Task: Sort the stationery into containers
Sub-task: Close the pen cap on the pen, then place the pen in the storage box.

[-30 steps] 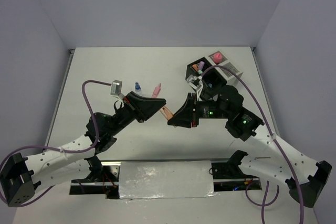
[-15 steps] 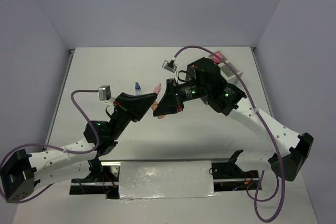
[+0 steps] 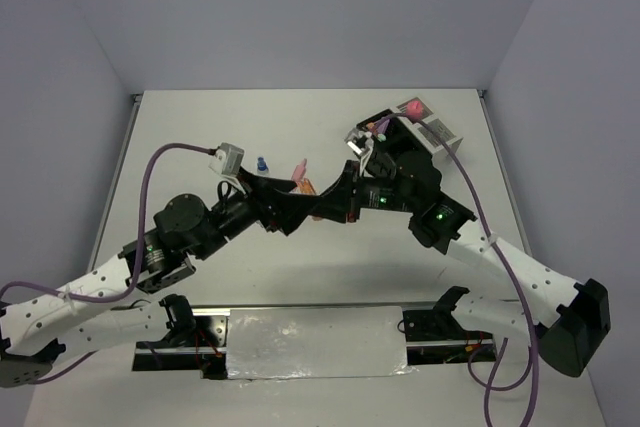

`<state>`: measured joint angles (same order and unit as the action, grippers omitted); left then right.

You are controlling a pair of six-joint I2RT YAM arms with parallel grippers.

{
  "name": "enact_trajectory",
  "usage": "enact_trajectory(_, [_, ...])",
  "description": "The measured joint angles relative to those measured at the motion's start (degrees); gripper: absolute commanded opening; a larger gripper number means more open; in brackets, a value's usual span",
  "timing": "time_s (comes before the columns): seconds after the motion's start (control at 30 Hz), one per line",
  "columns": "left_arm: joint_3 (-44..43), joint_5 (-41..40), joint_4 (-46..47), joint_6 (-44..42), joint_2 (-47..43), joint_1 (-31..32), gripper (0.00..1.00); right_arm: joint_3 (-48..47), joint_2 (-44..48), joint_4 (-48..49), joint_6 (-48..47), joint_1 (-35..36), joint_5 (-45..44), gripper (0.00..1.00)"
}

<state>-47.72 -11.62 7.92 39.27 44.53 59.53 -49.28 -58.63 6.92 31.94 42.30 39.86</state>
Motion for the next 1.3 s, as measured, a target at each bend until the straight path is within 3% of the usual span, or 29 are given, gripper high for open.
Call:
enact_trajectory(0.13, [-8.0, -6.9, -10.6, -1.5, 1.2, 0.3, 0.99, 3.6, 0.1, -1.5, 1.2, -6.6, -7.3, 0.00])
enact_trajectory(0.3, [-16.5, -20.9, -24.3, 2.9, 1.9, 0.3, 0.99, 5.3, 0.1, -11.0, 2.2, -17.5, -24.9, 0.00])
enact_trajectory(0.53, [-8.0, -23.5, -32.2, 3.3, -3.3, 0.3, 0.99, 2.4, -3.4, -15.1, -0.4, -30.4, -43.7, 0.00])
enact_trajectory(0.7, [-2.2, -21.7, -33.9, 2.9, -6.8, 0.3, 0.99, 0.3, -10.5, -11.2, -5.6, -33.6, -45.5, 0.00])
enact_trajectory(1.03, [-0.6, -20.0, -33.6, 2.7, -7.3, 0.3, 0.99, -0.8, -20.0, -4.9, -9.1, -35.1, -43.9, 0.05])
enact_trajectory(1.13, [-0.2, -19.8, -33.7, 2.8, -6.2, 0.3, 0.99, -1.0, -21.2, -3.0, -9.1, -35.1, -43.4, 0.11])
enact_trajectory(1.23, [1.3, -19.2, -33.6, 2.8, -5.7, 0.3, 0.99, -1.0, -22.1, -1.9, -8.9, -35.1, -42.7, 0.35])
enact_trajectory(1.27, [1.9, -19.1, -33.6, 2.8, -5.4, 0.3, 0.99, -1.0, -22.3, -1.6, -8.6, -35.1, -42.5, 0.49])
enact_trajectory(1.3, [2.4, -18.9, -33.6, 2.8, -5.2, 0.3, 0.99, -1.0, -22.5, -1.4, -8.2, -35.1, -42.4, 0.53])
